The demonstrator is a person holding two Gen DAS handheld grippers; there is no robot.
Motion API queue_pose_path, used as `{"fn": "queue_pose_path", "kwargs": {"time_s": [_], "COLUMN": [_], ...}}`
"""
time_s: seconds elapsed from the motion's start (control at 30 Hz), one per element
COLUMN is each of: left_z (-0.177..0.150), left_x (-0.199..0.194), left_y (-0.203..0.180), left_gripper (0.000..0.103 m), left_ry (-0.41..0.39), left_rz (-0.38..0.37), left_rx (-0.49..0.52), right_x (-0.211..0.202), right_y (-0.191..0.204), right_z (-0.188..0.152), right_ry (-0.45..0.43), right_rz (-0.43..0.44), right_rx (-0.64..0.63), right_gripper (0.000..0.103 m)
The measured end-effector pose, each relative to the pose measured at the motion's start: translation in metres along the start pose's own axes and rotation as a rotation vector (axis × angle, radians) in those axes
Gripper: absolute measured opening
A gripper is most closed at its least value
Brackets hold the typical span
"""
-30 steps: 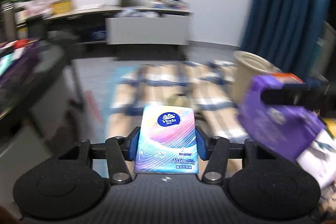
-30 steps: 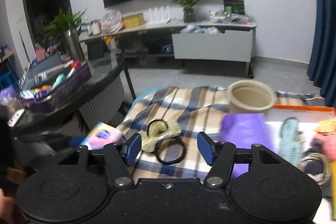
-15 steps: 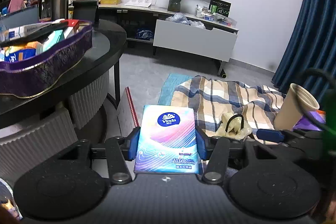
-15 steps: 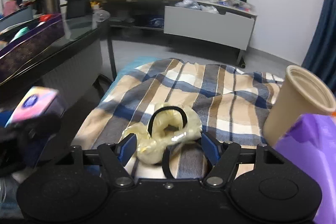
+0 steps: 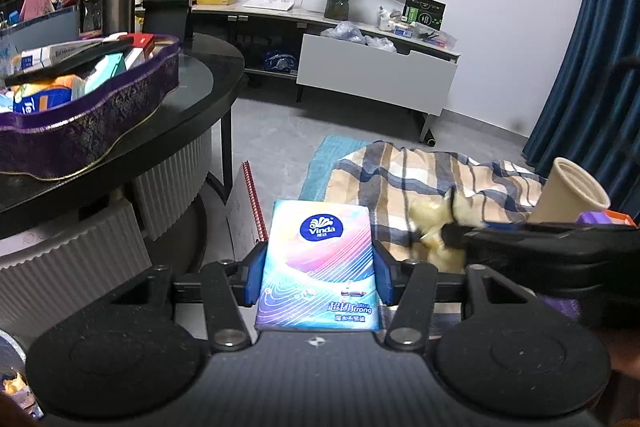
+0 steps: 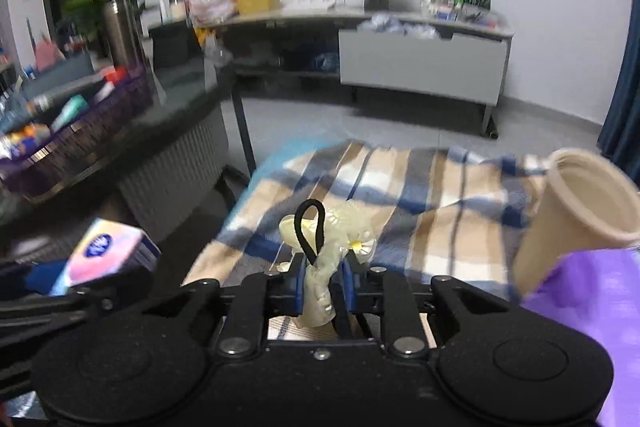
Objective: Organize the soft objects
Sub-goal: 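Lift and carry the tissue pack and glove with both tools over the box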
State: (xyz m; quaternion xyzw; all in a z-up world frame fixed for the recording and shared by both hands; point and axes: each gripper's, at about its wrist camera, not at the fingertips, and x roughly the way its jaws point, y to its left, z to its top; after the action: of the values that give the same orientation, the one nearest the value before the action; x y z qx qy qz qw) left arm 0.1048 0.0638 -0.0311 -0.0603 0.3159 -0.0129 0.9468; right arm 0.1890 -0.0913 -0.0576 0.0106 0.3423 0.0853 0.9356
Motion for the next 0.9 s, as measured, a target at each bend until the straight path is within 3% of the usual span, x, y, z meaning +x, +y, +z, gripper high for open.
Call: {"fn": "queue_pose_path", "kwargs": {"time_s": [0.4, 0.9], "left_z": [0.006, 0.005], "left_x": [-0.05, -0.087], "left_y": [-0.036, -0.098], "left_gripper": [0.053, 0.053], "left_ry": [-0.022, -0.035], "left_rz": [-0.029, -0.09], "left_rx": [0.017, 0.094], "right_x": [-0.114, -0.191], "right_y": [-0.024, -0.066], "right_z": [-0.001, -0.011], "right_ry": [-0.121, -0.204], "right_rz": [0.018, -0.013], "right_rx": [0.002, 0.038], "right_gripper": [0.023, 0.023]}}
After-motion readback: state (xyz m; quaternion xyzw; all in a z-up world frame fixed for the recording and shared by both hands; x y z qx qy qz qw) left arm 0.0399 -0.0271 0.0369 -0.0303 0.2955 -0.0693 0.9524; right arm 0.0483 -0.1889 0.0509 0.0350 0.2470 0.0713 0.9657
